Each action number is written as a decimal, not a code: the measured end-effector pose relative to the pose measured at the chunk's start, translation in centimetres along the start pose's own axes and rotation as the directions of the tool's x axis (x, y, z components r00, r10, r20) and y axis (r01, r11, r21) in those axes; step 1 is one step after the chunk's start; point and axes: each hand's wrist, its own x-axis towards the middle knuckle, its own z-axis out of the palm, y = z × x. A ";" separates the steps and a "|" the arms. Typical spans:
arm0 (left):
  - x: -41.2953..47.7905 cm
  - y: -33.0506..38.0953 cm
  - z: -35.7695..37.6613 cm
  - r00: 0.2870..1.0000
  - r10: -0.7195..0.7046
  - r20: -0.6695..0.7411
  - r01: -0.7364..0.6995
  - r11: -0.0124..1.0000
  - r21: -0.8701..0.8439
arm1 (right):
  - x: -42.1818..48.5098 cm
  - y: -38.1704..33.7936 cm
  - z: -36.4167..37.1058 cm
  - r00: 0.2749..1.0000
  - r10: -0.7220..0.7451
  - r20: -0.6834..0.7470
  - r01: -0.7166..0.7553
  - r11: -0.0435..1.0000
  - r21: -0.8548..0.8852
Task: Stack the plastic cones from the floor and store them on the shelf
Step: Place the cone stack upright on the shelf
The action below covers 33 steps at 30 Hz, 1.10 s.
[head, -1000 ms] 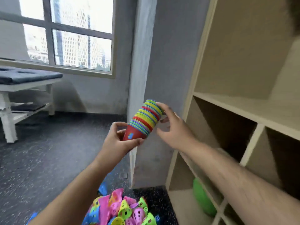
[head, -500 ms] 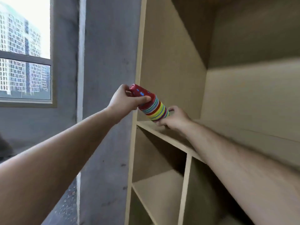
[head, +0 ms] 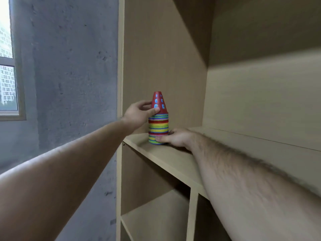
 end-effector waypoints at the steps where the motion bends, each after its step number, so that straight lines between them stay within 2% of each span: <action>1: 0.0 -0.4 0.4 1.000 0.016 0.017 -0.016 1.000 0.004 | 0.1 0.2 0.2 0.999 -0.014 -0.040 0.014 1.000 -0.016; 5: -0.1 -1.4 1.4 0.997 0.082 -0.005 -0.082 0.996 0.029 | 0.0 0.6 0.3 0.978 -0.050 -0.201 0.068 0.994 0.080; 8: -0.4 -1.8 1.3 0.990 0.138 -0.013 -0.136 0.986 0.091 | -0.6 0.7 0.4 0.971 -0.115 -0.209 0.142 0.983 0.115; 10: -1.1 -1.6 0.8 0.988 0.157 0.000 -0.154 0.972 0.178 | -1.5 0.2 0.2 0.959 -0.099 -0.266 0.123 0.989 0.076; 11: -1.6 -1.6 0.4 0.986 0.169 -0.012 -0.162 0.962 0.221 | -2.1 -0.4 0.0 0.934 -0.086 -0.346 0.096 0.995 0.013; 12: -2.3 -1.4 -0.1 0.982 0.187 -0.031 -0.172 0.948 0.267 | -2.9 -1.1 -0.3 0.890 -0.102 -0.444 0.082 0.995 -0.066; 14: -4.3 -0.8 -1.6 0.967 0.249 -0.053 -0.214 0.907 0.363 | -4.7 -3.3 -0.5 0.747 -0.272 -0.607 0.161 0.959 -0.231; 16: -7.3 -0.1 -3.8 0.945 0.324 -0.041 -0.268 0.842 0.468 | -6.8 -6.1 0.4 0.621 -0.464 -0.632 0.327 0.886 -0.329; 18: -11.5 0.5 -6.9 0.928 0.372 -0.004 -0.300 0.756 0.582 | -8.9 -8.5 3.5 0.608 -0.571 -0.552 0.479 0.818 -0.319; 22: -22.6 -1.0 -15.0 0.939 0.343 0.027 -0.257 0.648 0.717 | -14.0 -10.1 15.6 0.688 -0.629 -0.363 0.652 0.755 -0.070; 25: -32.7 -3.6 -21.8 0.983 0.180 0.032 -0.135 0.596 0.792 | -18.7 -11.5 26.8 0.729 -0.664 -0.165 0.681 0.729 0.075; 28: -43.8 -6.1 -28.6 1.000 0.011 -0.014 0.006 0.518 0.856 | -24.5 -13.6 38.2 0.729 -0.684 -0.034 0.665 0.694 0.276; 30: -51.6 -7.1 -32.4 0.990 -0.114 -0.081 0.126 0.482 0.867 | -29.2 -14.5 45.4 0.705 -0.705 0.073 0.640 0.677 0.362; 33: -62.8 -8.9 -36.4 0.938 -0.297 -0.179 0.301 0.440 0.846 | -36.6 -14.3 54.7 0.650 -0.723 0.236 0.589 0.675 0.445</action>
